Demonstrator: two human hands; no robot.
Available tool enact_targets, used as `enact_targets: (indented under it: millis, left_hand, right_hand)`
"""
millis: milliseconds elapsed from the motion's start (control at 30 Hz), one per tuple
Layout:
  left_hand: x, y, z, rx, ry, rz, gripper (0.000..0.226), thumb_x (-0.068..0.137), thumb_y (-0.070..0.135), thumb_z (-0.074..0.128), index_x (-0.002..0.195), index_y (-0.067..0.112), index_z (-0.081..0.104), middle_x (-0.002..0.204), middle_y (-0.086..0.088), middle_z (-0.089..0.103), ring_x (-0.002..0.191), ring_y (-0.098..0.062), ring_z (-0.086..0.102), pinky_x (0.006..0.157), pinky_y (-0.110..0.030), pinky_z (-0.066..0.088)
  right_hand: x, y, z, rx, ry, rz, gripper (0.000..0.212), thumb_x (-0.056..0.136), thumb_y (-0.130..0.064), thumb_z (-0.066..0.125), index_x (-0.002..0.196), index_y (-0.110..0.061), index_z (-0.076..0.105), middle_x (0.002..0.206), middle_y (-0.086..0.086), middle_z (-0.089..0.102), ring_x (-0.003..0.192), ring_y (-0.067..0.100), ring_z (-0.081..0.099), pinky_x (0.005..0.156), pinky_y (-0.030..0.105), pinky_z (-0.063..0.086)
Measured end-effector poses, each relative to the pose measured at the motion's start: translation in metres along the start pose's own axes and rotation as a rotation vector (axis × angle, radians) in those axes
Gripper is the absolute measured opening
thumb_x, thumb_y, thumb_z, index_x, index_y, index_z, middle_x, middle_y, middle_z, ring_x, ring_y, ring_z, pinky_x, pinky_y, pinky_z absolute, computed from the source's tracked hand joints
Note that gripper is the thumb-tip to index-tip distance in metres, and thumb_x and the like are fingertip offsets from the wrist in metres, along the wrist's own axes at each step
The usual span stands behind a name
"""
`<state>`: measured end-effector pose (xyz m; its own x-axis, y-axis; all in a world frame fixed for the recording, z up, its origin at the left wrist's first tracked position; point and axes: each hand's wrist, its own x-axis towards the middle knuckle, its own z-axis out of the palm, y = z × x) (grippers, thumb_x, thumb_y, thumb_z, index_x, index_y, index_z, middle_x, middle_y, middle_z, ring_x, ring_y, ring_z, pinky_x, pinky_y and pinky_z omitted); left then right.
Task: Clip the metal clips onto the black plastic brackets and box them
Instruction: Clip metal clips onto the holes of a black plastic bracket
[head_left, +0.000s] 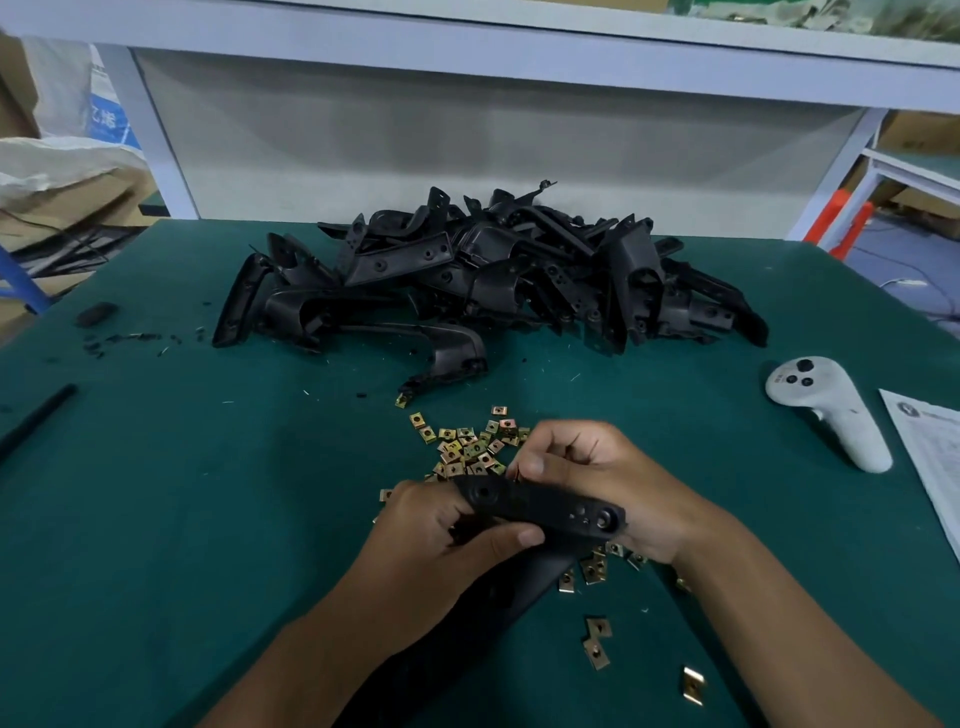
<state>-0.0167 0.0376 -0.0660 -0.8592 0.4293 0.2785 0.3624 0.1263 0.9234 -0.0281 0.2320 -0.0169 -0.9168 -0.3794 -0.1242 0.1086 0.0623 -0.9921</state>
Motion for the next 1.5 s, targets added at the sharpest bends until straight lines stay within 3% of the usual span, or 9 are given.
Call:
enact_targets:
  millis: [267,400,533,700,1067,1200,1333,1433,1500]
  left_hand:
    - [-0.001,-0.004,0.001,0.047,-0.028,0.015,0.023,0.086,0.051,0.069,0.100,0.035,0.076,0.083,0.015,0.077,0.072,-0.004,0.070,0.061,-0.023,0.053]
    - [0.000,-0.005,0.001,0.126,-0.033,0.002,0.025,0.085,0.056,0.067,0.094,0.034,0.074,0.071,0.008,0.073,0.059,-0.016,0.064,0.053,-0.036,0.049]
    - [0.001,0.000,0.001,0.183,-0.057,-0.002,0.036,0.086,0.052,0.067,0.091,0.019,0.079,0.068,0.005,0.070,0.055,-0.003,0.057,0.051,-0.029,0.044]
    - [0.001,0.007,-0.001,0.215,-0.078,-0.020,0.025,0.090,0.034,0.074,0.077,0.013,0.074,0.059,0.004,0.064,0.054,0.001,0.049,0.051,-0.030,0.040]
    - [-0.002,0.007,0.000,0.186,-0.031,0.045,0.020,0.090,0.021,0.075,0.108,0.012,0.079,0.084,-0.006,0.078,0.069,-0.021,0.070,0.059,-0.040,0.054]
    - [-0.001,0.000,-0.002,0.212,-0.022,0.092,0.015,0.090,0.023,0.074,0.101,0.015,0.080,0.080,0.001,0.076,0.066,-0.010,0.067,0.058,-0.034,0.051]
    - [0.000,0.000,-0.001,0.239,-0.029,0.150,0.012,0.089,0.027,0.075,0.095,0.018,0.080,0.086,0.009,0.072,0.063,0.011,0.058,0.055,-0.014,0.042]
    - [0.001,0.003,0.000,0.273,-0.036,0.152,0.015,0.091,0.039,0.066,0.099,0.028,0.072,0.070,0.014,0.065,0.055,0.006,0.053,0.050,-0.012,0.035]
    - [0.001,0.003,0.000,0.304,-0.029,0.145,0.021,0.094,0.043,0.060,0.086,0.027,0.071,0.059,0.015,0.058,0.053,0.001,0.052,0.049,-0.016,0.038]
  right_hand:
    - [-0.003,-0.003,-0.002,0.012,-0.020,-0.032,0.005,0.088,-0.027,0.074,0.083,-0.029,0.074,0.077,-0.013,0.068,0.069,0.000,0.064,0.061,0.012,0.049]
    - [-0.003,-0.002,-0.005,-0.009,-0.026,-0.055,0.014,0.085,-0.019,0.076,0.075,-0.027,0.071,0.071,-0.011,0.067,0.063,0.000,0.062,0.057,0.012,0.048]
    - [-0.004,0.000,-0.010,-0.038,-0.018,-0.076,0.008,0.074,-0.031,0.078,0.071,-0.027,0.072,0.071,-0.005,0.068,0.062,0.005,0.062,0.057,0.015,0.050]
    - [0.000,0.007,-0.018,-0.069,0.008,-0.117,0.048,0.056,-0.065,0.090,0.073,-0.024,0.073,0.078,0.002,0.071,0.065,0.009,0.064,0.058,0.017,0.052]
    - [0.006,0.028,-0.029,-0.143,0.057,-0.194,0.042,0.070,-0.059,0.087,0.084,-0.021,0.074,0.086,0.006,0.073,0.070,0.015,0.064,0.060,0.015,0.052]
    - [0.000,0.014,-0.014,-0.112,0.002,-0.163,0.043,0.063,-0.065,0.087,0.078,-0.027,0.074,0.086,-0.001,0.073,0.072,0.013,0.061,0.061,0.016,0.052]
    - [-0.004,0.004,-0.010,-0.096,-0.034,-0.140,0.017,0.073,-0.040,0.086,0.076,-0.029,0.073,0.083,-0.005,0.074,0.070,0.003,0.063,0.062,0.014,0.051]
    - [-0.005,0.002,-0.011,-0.104,-0.041,-0.137,0.011,0.078,-0.029,0.085,0.077,-0.029,0.073,0.082,-0.006,0.074,0.069,0.002,0.063,0.062,0.014,0.051]
    - [-0.004,0.003,-0.012,-0.062,-0.029,-0.153,0.011,0.082,-0.019,0.080,0.079,-0.026,0.072,0.081,-0.009,0.074,0.068,0.000,0.064,0.062,0.013,0.051]
